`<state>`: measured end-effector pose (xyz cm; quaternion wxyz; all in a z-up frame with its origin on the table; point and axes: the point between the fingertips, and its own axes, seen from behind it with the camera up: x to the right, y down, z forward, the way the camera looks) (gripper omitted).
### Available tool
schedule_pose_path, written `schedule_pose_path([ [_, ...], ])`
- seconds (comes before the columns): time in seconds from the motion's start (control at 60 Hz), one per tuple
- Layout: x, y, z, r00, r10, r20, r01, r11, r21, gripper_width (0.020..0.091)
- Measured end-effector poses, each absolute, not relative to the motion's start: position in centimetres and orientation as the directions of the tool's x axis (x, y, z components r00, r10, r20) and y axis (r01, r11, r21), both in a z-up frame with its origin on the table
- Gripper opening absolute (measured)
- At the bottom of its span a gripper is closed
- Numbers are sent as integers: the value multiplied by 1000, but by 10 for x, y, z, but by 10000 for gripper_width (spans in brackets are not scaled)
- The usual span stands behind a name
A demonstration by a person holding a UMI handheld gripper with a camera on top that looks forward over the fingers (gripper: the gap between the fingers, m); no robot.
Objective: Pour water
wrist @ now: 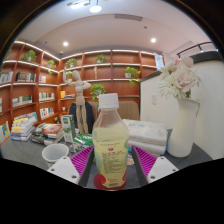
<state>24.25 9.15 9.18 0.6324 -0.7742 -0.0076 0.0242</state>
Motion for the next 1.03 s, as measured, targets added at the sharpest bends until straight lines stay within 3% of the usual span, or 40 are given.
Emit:
schedule_pose_path([
  [0.217,232,19,110,999,19,-35,-30,-205,-978,766],
  [0.55,214,-95,140,997,-54,50,39,-199,-979,766],
  [1.033,195,-145,181,1000,-22,8,5,-126,-992,782],
])
